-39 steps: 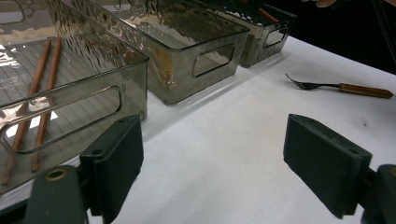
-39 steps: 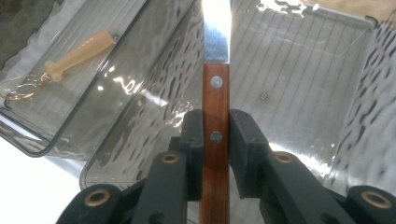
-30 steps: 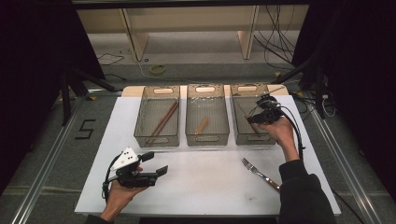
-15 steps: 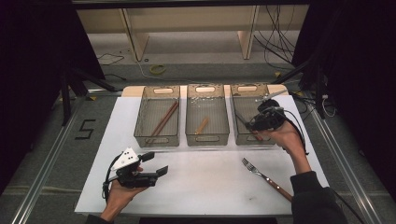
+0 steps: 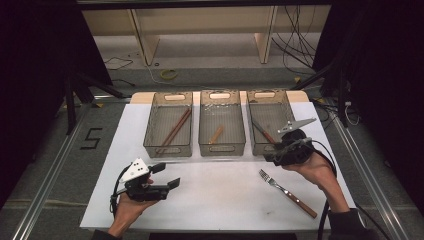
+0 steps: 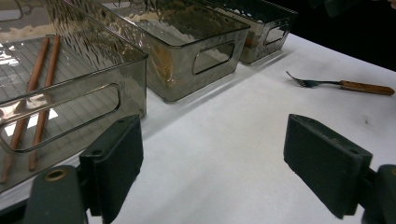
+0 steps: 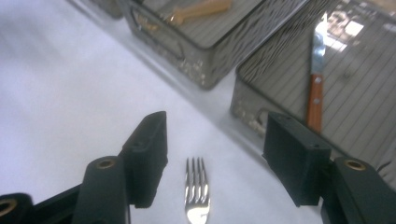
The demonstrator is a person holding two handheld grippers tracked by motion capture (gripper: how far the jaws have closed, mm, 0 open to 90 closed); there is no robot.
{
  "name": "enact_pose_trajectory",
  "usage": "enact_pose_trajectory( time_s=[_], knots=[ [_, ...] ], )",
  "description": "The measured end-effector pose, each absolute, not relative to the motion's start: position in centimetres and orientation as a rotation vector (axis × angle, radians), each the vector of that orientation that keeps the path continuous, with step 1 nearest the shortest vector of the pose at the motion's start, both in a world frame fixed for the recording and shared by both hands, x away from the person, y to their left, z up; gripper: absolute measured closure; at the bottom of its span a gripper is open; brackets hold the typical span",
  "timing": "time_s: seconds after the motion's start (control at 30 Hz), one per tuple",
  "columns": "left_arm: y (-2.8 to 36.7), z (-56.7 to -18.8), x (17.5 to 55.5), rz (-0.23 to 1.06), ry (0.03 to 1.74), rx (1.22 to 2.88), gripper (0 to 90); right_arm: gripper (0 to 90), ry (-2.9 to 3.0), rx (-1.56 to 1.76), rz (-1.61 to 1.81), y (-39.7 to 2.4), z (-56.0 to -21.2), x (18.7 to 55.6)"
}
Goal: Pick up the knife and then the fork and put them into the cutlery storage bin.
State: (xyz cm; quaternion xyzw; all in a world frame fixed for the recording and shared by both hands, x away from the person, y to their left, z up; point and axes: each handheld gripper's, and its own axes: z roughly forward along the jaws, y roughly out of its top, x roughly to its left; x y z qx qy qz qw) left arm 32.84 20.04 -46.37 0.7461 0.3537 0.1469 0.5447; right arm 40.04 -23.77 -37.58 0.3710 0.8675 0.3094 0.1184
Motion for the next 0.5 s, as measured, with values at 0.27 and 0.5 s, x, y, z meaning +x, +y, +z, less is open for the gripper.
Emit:
enact_pose_trajectory(
  time_s=[0.27,0.5],
  knots=[
    [20.0,-46.3,32.8,0.358,0.83,1.775,19.3,36.1,2.6,1.096,0.847,-24.3,-38.8,38.7],
    [19.9,-46.3,32.7,0.36,0.823,1.783,19.2,35.0,2.64,1.115,0.796,-25.7,-39.9,37.4]
  ],
)
